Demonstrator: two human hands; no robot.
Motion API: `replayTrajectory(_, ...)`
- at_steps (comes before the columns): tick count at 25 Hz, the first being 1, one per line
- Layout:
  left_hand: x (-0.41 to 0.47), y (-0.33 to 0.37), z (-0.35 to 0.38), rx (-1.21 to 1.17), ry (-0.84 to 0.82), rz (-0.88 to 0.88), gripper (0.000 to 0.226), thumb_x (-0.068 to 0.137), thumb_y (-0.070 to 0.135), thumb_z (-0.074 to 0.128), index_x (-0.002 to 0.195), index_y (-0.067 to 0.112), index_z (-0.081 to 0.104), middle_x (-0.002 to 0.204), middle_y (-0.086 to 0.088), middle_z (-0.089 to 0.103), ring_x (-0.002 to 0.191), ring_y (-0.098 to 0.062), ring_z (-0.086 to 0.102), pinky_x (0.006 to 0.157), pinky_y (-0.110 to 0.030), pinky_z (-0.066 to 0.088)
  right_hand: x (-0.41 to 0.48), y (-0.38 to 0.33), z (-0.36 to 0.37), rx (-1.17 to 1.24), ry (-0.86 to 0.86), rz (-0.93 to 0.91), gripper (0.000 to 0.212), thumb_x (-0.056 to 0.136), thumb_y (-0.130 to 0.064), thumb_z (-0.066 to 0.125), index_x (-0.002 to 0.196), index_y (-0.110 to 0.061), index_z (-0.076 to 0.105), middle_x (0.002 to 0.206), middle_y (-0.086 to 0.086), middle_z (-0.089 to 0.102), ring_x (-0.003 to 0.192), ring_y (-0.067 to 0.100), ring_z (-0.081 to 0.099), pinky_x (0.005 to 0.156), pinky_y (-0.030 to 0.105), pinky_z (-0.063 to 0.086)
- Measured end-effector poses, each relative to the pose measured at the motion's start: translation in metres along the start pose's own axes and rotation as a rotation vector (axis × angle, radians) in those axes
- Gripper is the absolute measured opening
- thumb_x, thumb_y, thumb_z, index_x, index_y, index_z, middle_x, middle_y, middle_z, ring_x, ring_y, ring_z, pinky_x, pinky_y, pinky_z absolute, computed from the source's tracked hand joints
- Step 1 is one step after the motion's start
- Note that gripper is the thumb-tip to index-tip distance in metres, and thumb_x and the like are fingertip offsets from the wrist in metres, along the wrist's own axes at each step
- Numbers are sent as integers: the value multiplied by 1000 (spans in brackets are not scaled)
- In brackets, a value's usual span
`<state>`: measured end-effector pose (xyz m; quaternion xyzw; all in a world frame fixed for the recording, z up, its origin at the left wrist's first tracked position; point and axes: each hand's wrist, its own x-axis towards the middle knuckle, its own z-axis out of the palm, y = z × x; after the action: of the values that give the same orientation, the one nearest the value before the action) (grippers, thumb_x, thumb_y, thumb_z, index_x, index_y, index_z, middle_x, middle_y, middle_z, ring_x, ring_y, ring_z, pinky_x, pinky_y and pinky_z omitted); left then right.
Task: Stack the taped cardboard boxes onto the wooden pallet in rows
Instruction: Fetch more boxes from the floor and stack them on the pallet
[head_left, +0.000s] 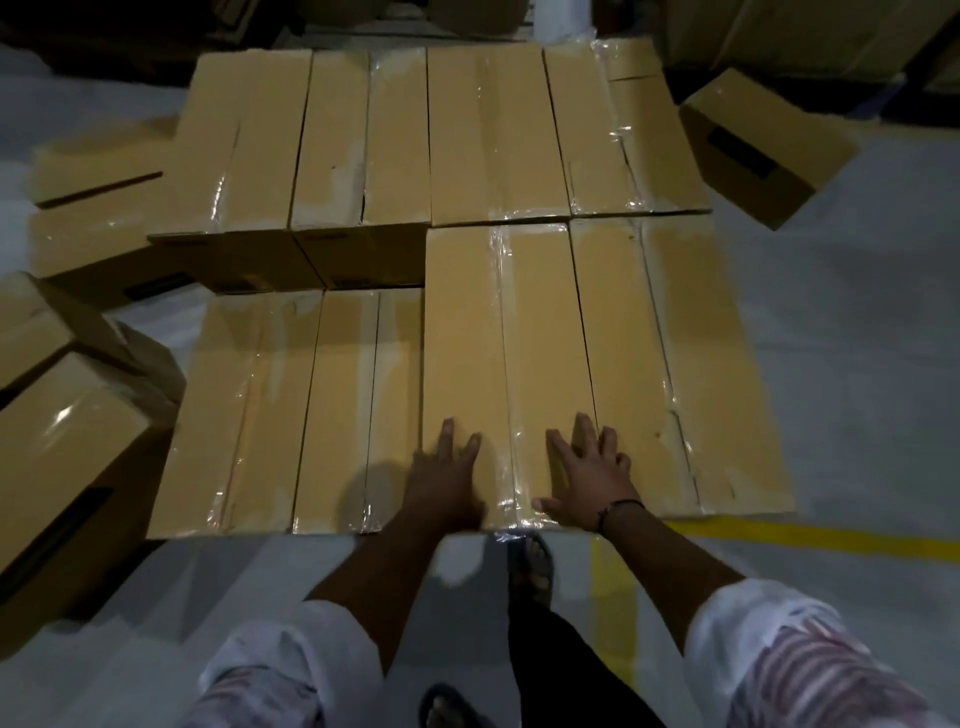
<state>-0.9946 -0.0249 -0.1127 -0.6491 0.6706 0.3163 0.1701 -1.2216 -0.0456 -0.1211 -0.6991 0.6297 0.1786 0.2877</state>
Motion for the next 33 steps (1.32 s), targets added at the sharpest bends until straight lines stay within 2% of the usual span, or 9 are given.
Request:
replayTrajectory(3,-27,-10,38,16,87,23,110,87,50,76,164,33,-1,169,-4,-25,145,-48,30,109,-52,46,-37,21,36,3,23,-5,113,78,-70,69,160,-37,-2,165,7,-28,151,44,-16,121,59,9)
replayTrajectory(5,-37,-18,54,34,123,46,108,88,44,77,164,32,1,169,-5,-23,138,-44,43,101,-46,53,-49,34,50,-15,15,-22,109,85,-54,73,160,-37,-3,165,4,-28,152,40,-16,123,55,9)
replayTrajectory(7,-44,-24,62,60,154,72,105,89,23,77,164,32,4,170,-5,-21,130,-37,54,93,-39,55,-53,42,56,-64,51,-48,95,94,-27,68,160,-35,-1,167,4,-22,154,39,-9,125,50,15)
replayTrajectory(9,-46,-27,63,76,205,79,102,89,3,71,163,33,8,171,-3,-16,121,-31,60,85,-36,56,-49,45,55,-83,102,-68,84,98,-15,60,161,-29,6,169,5,-12,154,37,-2,124,48,21)
replayTrajectory(12,-51,-26,62,99,248,84,99,89,-3,67,163,32,12,172,-3,-10,117,-30,63,84,-36,57,-47,44,52,-95,138,-75,77,100,-15,56,161,-27,11,169,4,-4,153,36,5,122,47,28)
replayTrajectory(16,-48,-26,64,102,277,95,86,95,7,63,162,32,15,173,-6,-3,111,-31,66,83,-39,59,-48,48,53,-142,167,-84,74,101,-18,56,161,-26,12,169,5,0,152,36,10,120,46,32)
replayTrajectory(24,-42,-25,62,120,263,89,82,98,5,58,162,32,16,172,-6,-3,112,-29,66,82,-38,61,-46,51,49,-182,193,-107,73,99,-22,60,159,-26,19,167,7,10,146,35,22,113,43,41)
replayTrajectory(29,-34,-26,63,141,243,82,78,98,5,55,161,33,20,172,-6,-1,119,-32,64,87,-41,59,-44,51,48,-211,184,-115,74,98,-23,62,158,-26,18,166,7,12,143,34,25,109,42,44)
replayTrajectory(33,-45,-15,44,123,252,27,60,102,12,52,156,32,35,171,-9,14,122,-33,61,88,-42,58,-55,44,25,-123,108,-76,70,94,-24,67,155,-24,32,161,6,23,138,33,33,107,44,46)
